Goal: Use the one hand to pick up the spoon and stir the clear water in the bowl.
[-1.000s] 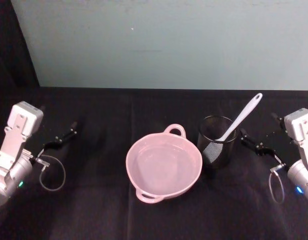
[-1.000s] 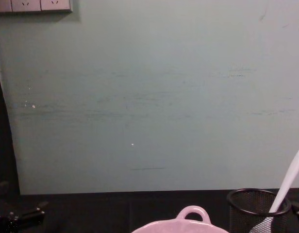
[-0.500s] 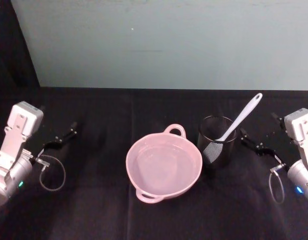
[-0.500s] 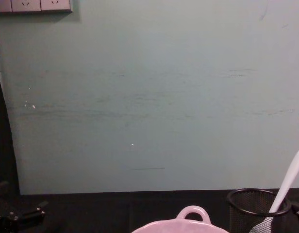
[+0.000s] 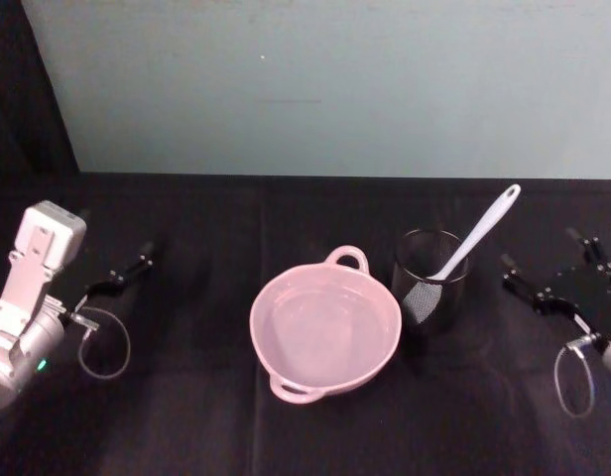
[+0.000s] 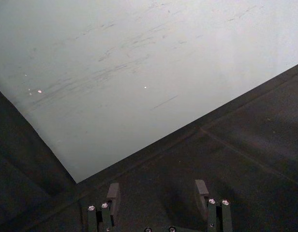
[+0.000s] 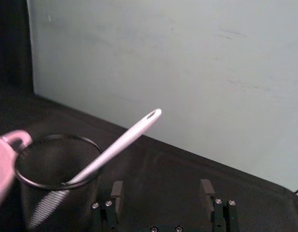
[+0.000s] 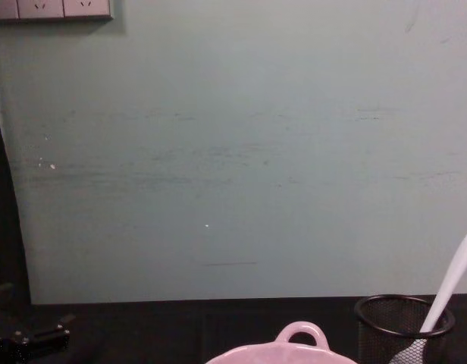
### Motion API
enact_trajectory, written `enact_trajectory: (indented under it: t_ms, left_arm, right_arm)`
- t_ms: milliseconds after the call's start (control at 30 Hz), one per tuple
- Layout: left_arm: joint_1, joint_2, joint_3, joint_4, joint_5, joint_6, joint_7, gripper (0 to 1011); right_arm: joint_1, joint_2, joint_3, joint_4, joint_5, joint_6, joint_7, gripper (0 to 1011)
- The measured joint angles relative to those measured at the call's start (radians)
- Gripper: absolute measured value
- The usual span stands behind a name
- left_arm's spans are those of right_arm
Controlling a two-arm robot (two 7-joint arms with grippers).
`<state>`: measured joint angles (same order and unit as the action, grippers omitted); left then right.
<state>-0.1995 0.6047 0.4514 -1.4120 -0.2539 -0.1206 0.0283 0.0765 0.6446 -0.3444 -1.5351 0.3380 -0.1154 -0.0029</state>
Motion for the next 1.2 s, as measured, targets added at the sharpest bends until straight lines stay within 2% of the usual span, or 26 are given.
enact_trajectory:
  t_ms: [100,133,167,200,233,267,300,400,467,500,600,700,900,1200]
  left_arm:
    - [0.0,0.0,0.0,0.0,0.0,0.0,0.0,1005]
    - [0.0,0.0,0.0,0.0,0.0,0.0,0.0,1005]
    - [0.0,0.0,0.0,0.0,0.0,0.0,0.0,1005]
    - [0.0,0.0,0.0,0.0,0.0,0.0,0.0,1005]
    - [0.0,0.0,0.0,0.0,0.0,0.0,0.0,1005]
    - [0.0,0.0,0.0,0.0,0.0,0.0,0.0,1005]
    - [0.0,0.0,0.0,0.0,0.0,0.0,0.0,1005]
    - [0.0,0.0,0.0,0.0,0.0,0.0,0.0,1005]
    - [0.0,0.0,0.0,0.0,0.0,0.0,0.0,1005]
    - [0.0,0.0,0.0,0.0,0.0,0.0,0.0,1005]
    - [0.0,0.0,0.0,0.0,0.0,0.0,0.0,1005]
    - [0.0,0.0,0.0,0.0,0.0,0.0,0.0,1005]
    - [0.0,0.0,0.0,0.0,0.0,0.0,0.0,1005]
    - [0.0,0.0,0.0,0.0,0.0,0.0,0.0,1005]
  right_arm:
    - [-0.035,0.002,0.039,-0.029,0.078,-0.015,0.047,1003]
    - [-0.05,-0.002,0.061,-0.038,0.142,-0.019,0.088,1003]
    - [-0.05,-0.002,0.061,-0.038,0.142,-0.019,0.088,1003]
    - [-0.059,-0.009,0.08,-0.042,0.197,-0.02,0.126,1003]
    - [-0.063,-0.014,0.089,-0.042,0.23,-0.02,0.146,1003]
    - [-0.067,-0.025,0.107,-0.042,0.288,-0.015,0.189,1003]
    - [-0.068,-0.03,0.114,-0.041,0.316,-0.011,0.208,1003]
    - [-0.068,-0.055,0.141,-0.031,0.416,0.02,0.275,1002]
    - [-0.066,-0.066,0.15,-0.025,0.455,0.04,0.299,1003]
    - [-0.059,-0.078,0.16,-0.019,0.498,0.07,0.321,1003]
    - [-0.048,-0.092,0.172,-0.007,0.545,0.111,0.344,1003]
    - [-0.021,-0.106,0.178,0.015,0.615,0.179,0.366,1002]
    - [0.032,-0.107,0.16,0.046,0.688,0.267,0.372,1003]
    - [0.1,-0.106,0.118,0.086,0.713,0.308,0.358,1003]
